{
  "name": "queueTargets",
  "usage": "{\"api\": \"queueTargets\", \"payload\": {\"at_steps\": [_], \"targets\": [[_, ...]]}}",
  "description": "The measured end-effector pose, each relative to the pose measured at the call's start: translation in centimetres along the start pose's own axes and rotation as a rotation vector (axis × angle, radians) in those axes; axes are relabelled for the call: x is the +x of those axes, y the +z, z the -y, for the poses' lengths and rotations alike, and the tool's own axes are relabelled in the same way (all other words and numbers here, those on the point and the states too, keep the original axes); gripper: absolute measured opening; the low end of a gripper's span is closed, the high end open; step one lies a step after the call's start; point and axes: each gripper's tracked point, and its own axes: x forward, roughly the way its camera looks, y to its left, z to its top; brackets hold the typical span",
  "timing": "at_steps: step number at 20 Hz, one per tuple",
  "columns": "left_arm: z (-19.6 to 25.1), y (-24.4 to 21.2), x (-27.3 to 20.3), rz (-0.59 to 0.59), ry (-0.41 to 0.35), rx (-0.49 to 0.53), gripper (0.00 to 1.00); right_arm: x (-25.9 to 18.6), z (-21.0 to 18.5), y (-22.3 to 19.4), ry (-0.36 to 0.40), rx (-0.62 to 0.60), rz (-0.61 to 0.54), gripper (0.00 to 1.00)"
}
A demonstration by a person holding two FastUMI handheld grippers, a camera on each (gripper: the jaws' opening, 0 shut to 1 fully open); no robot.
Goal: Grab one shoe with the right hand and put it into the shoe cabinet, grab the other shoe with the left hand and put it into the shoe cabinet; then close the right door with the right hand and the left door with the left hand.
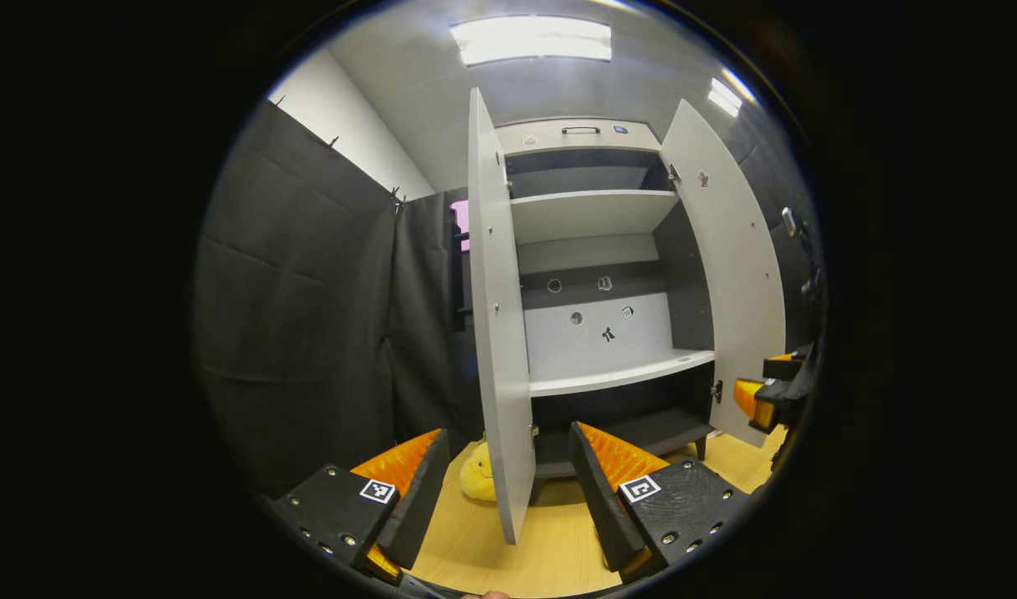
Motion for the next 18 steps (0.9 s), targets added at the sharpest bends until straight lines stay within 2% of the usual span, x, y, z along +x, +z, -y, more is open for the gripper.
{"api": "queueTargets", "payload": {"at_steps": [12,18], "targets": [[-1.7,-1.2,-0.3,-0.037,0.053,0.023,0.78,5.9,-3.3,-9.6,0.101,-0.029,-0.273,0.98],[-2.4,-1.9,-1.0,-0.062,0.079,0.034,0.78,7.0,-5.0,-15.7,0.163,0.012,-0.453,0.98]]}}
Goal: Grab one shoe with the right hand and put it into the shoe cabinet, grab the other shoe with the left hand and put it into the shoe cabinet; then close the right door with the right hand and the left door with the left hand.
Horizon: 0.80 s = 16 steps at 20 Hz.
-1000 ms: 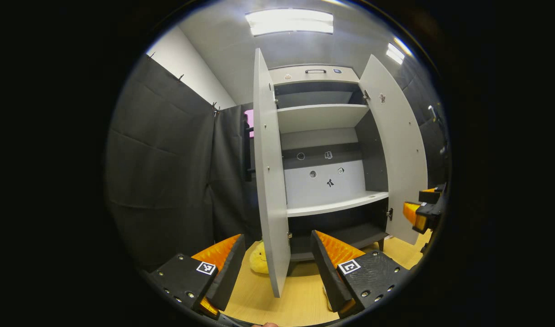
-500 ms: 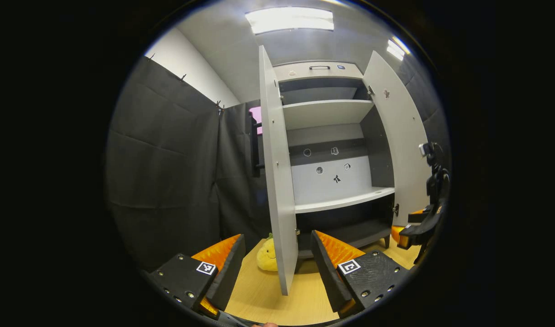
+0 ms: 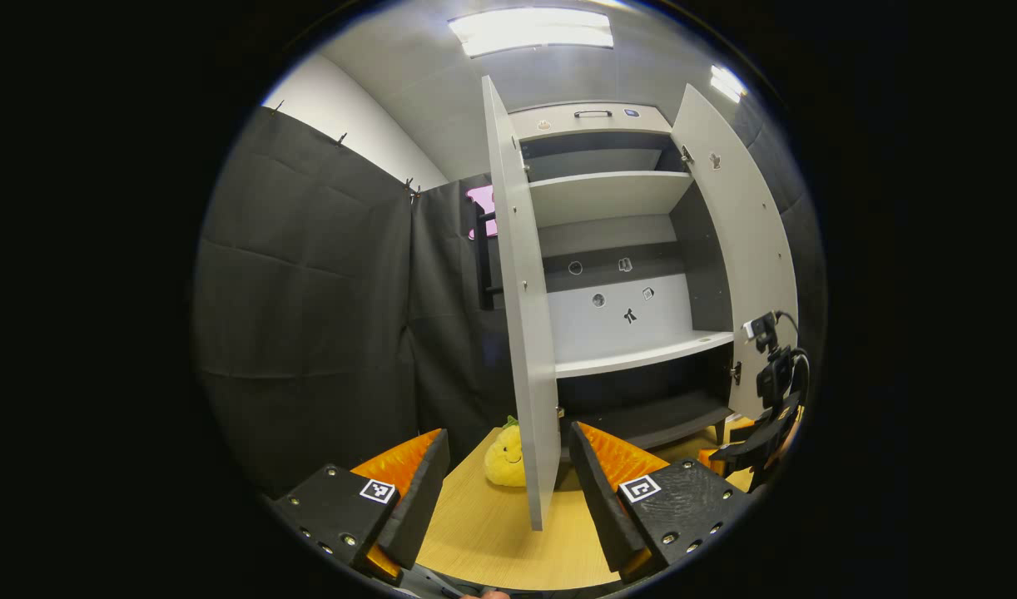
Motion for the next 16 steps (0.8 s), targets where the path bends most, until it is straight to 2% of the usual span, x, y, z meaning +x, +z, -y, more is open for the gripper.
{"api": "queueTargets", "payload": {"at_steps": [4,8,10,14,16], "targets": [[0.0,-0.6,-0.1,-0.016,0.007,0.002,0.78,1.8,-0.5,-3.3,0.033,0.015,-0.112,0.98],[0.2,-0.9,-0.3,-0.024,0.010,0.005,0.78,3.4,-0.6,-5.6,0.031,0.010,-0.188,0.96],[0.3,-1.0,-0.4,-0.028,0.012,0.003,0.78,4.1,-0.7,-6.3,0.034,0.018,-0.214,0.88],[1.1,-1.1,-0.5,-0.033,0.008,0.002,0.78,5.5,-0.6,-8.2,0.028,0.015,-0.293,0.82],[1.3,-1.1,-0.5,-0.032,0.008,0.004,0.78,6.3,-0.2,-8.9,0.008,0.022,-0.320,0.72]]}}
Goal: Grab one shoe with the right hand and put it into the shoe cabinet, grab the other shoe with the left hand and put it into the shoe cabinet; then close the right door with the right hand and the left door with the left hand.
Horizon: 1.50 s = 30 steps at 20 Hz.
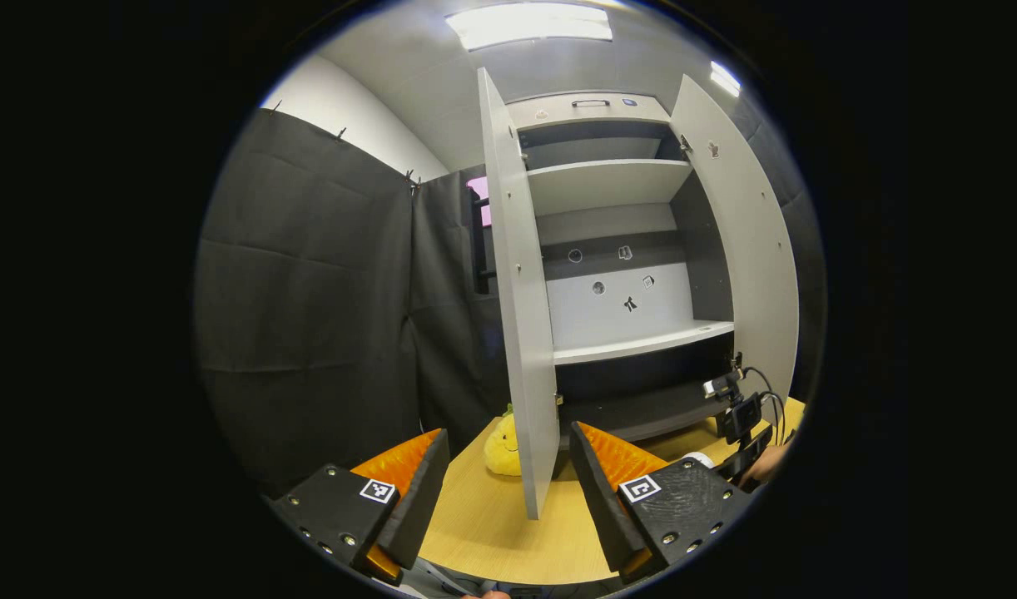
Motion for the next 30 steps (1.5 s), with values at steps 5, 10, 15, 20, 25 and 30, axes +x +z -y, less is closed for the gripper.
{"api": "queueTargets", "payload": {"at_steps": [5,10,15,20,25,30], "targets": [[0.3,0.1,-0.1,0.000,0.007,0.001,0.78,1.0,1.2,-0.1,-0.064,0.010,-0.012,0.34],[1.1,0.1,-0.5,-0.004,-0.010,-0.001,0.78,0.0,1.0,0.2,-0.037,0.058,-0.001,0.10],[2.1,0.7,-0.6,0.014,-0.041,0.008,0.78,-1.1,1.4,1.0,-0.032,0.031,0.043,0.02],[3.2,0.8,-0.5,0.023,-0.076,-0.007,0.78,-3.7,1.1,3.0,-0.006,0.034,0.111,0.02],[4.1,1.0,-0.5,0.030,-0.109,-0.019,0.78,-7.6,0.0,6.0,0.028,0.035,0.203,0.02],[4.6,0.8,-0.2,0.033,-0.132,-0.037,0.78,-12.1,-0.8,10.0,0.059,0.054,0.307,0.02]]}}
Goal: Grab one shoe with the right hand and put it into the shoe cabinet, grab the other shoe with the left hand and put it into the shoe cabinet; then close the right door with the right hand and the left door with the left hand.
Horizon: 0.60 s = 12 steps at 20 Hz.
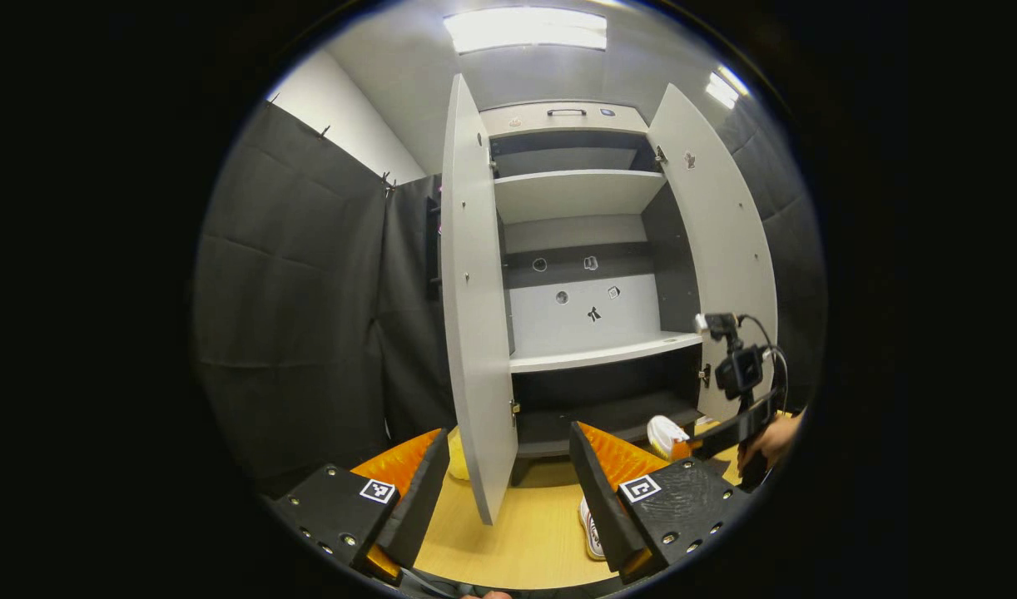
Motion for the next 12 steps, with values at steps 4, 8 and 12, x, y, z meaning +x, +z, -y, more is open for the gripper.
{"api": "queueTargets", "payload": {"at_steps": [4,8,12], "targets": [[0.2,0.4,0.6,0.016,-0.015,0.009,0.78,-2.1,-0.7,4.5,0.021,0.006,0.081,0.02],[0.8,0.8,1.7,0.026,-0.035,-0.008,0.78,-4.3,-1.1,9.7,0.037,0.022,0.169,0.01],[1.5,1.7,2.9,0.048,-0.046,-0.014,0.78,-5.6,-1.2,15.1,0.036,0.015,0.249,0.01]]}}
